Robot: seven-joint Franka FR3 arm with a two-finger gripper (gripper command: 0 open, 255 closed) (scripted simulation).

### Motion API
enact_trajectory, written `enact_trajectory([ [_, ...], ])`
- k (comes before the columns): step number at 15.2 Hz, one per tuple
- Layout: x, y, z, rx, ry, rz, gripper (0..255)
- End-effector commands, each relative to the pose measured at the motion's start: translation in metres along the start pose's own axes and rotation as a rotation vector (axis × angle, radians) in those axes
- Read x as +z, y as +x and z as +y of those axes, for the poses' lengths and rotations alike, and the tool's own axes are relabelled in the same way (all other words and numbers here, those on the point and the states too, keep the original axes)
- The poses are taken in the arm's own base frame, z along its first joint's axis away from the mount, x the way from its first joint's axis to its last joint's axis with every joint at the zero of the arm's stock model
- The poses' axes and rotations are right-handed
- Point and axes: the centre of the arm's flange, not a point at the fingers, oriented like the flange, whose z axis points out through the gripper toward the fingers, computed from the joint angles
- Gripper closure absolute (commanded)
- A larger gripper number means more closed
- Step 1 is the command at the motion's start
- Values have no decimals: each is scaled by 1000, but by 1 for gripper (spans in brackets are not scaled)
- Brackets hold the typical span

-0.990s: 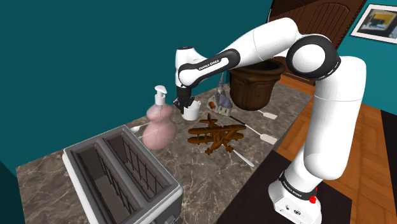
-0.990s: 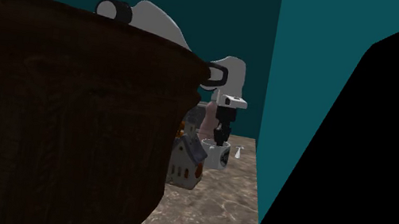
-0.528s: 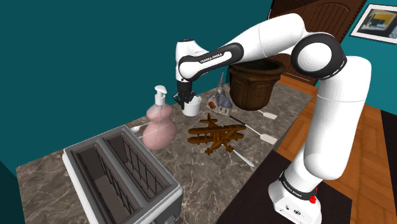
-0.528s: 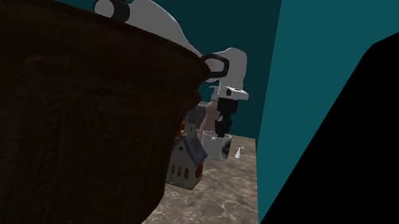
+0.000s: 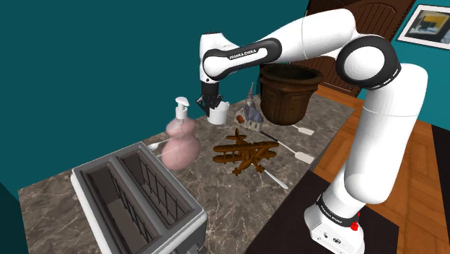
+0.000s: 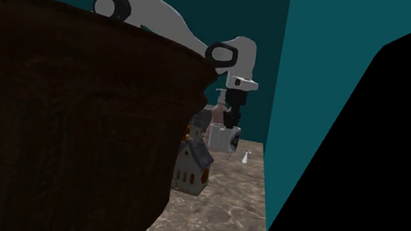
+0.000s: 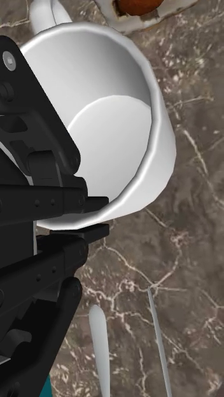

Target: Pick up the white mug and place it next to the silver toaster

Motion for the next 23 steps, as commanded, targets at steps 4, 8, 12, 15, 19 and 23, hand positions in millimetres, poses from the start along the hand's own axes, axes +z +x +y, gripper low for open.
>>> enact_trajectory([
  [4, -26, 0, 1, 0, 0, 0, 255],
  [8, -47, -1, 2, 0, 0, 0, 255],
  [12, -68, -1, 3, 0, 0, 0, 255],
  [15, -84, -2, 4, 0, 0, 0, 255],
  [19, -105, -2, 5, 0, 0, 0, 255],
  [23, -126, -2, 6, 0, 0, 0, 255],
])
